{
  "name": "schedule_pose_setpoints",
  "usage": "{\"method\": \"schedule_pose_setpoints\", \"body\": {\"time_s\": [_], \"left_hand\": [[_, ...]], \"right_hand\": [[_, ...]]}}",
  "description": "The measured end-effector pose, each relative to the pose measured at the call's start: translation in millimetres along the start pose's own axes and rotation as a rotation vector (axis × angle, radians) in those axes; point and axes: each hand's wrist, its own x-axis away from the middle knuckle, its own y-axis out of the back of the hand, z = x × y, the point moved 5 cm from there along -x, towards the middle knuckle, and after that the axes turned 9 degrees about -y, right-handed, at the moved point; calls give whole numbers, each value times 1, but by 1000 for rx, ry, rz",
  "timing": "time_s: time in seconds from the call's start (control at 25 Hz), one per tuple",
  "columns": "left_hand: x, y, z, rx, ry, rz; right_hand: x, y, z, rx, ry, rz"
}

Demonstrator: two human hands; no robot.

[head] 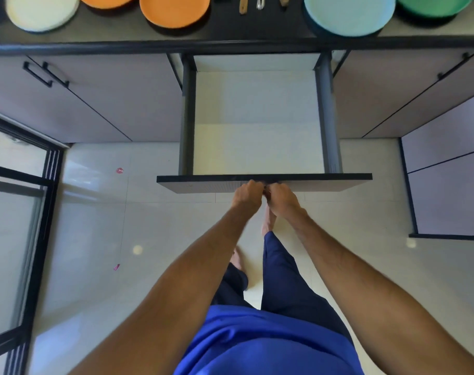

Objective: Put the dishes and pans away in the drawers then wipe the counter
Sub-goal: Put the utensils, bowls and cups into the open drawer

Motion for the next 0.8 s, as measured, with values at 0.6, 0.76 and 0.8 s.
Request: {"method": "schedule_pose_setpoints", "body": {"time_s": [0.6,0.76,0.8], "left_hand": [[-114,187,10,272,187,-283],[-162,234,21,231,242,-427],[-173,246,24,215,247,-463]], "right_hand": [[-83,204,26,-356,184,-178],[-144,244,42,-398,239,-203],[-161,256,46,-412,239,-224]]}}
